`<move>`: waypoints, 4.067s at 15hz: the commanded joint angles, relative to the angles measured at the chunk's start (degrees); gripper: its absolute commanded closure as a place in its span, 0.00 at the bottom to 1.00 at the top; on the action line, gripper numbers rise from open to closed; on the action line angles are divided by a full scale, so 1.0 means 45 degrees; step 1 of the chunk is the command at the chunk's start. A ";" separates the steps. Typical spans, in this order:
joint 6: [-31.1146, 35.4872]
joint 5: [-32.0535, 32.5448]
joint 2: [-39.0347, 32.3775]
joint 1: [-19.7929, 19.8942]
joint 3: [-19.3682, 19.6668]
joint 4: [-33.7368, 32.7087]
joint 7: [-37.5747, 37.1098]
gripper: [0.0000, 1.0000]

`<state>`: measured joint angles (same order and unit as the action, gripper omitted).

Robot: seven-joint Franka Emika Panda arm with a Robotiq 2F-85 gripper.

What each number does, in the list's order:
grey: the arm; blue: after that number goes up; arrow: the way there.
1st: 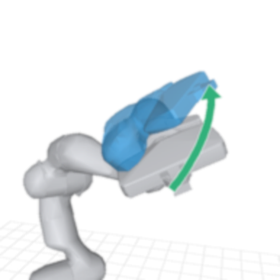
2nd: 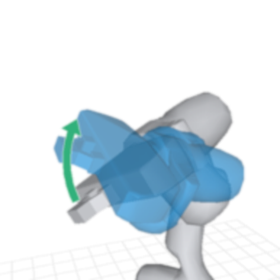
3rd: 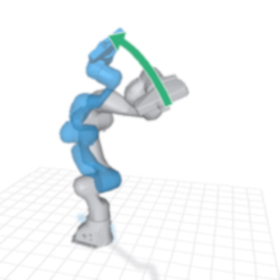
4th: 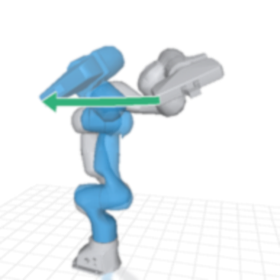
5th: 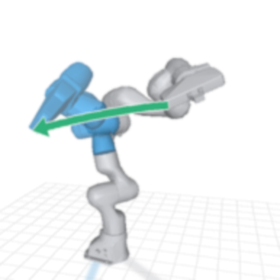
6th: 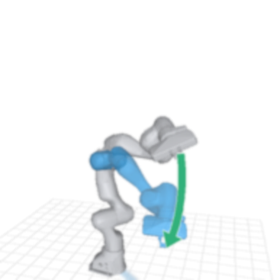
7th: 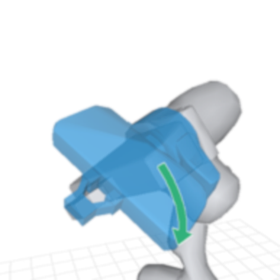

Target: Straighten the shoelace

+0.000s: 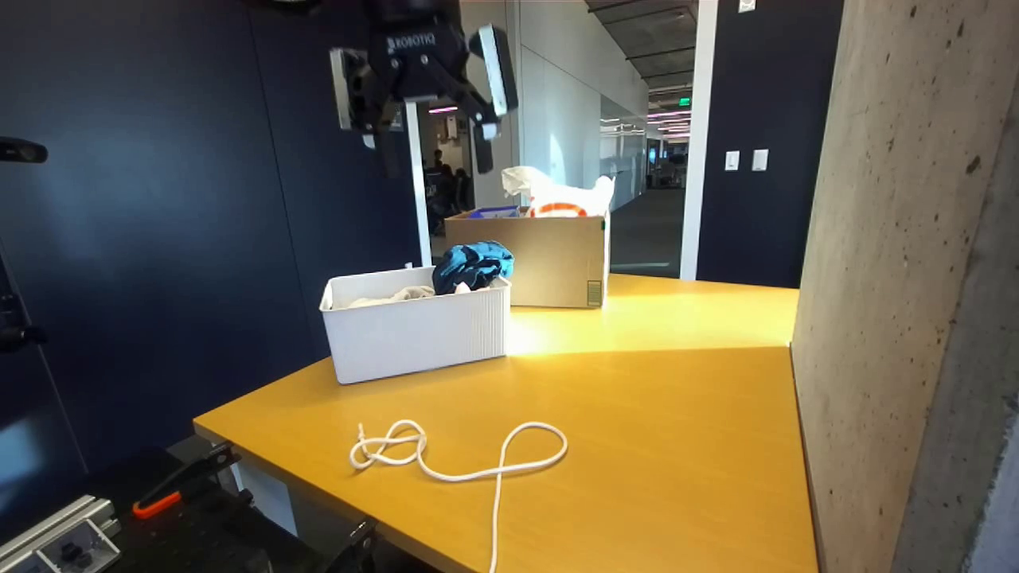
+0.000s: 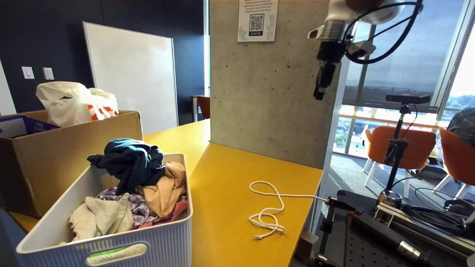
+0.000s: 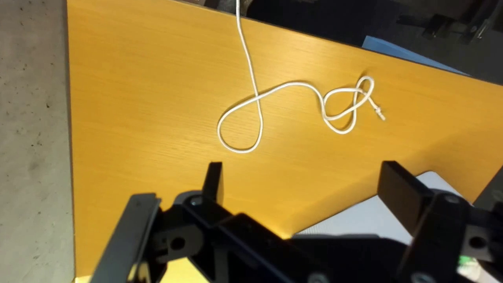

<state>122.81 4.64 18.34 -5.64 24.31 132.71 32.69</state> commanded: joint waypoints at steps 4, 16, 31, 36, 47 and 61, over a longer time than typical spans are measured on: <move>-0.0266 -0.1489 -0.5896 0.0142 -0.1356 -0.3804 0.2721 0.00; -0.0678 -0.1034 -0.9113 0.2434 -0.4197 -0.6867 0.2928 0.00; 0.2312 0.3466 -0.9874 0.1062 -0.5247 -0.3393 -0.1009 0.00; 0.3024 0.4860 -1.2520 0.0171 -0.5347 -0.5476 -0.1922 0.00; 0.5078 0.6695 -1.1585 -0.1261 -0.4702 -0.2168 -0.5351 0.00; 0.8508 0.6976 -1.1411 -0.2047 -0.4002 -0.0007 -0.7578 0.00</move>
<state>157.79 34.83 -35.44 -11.78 4.97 127.49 4.04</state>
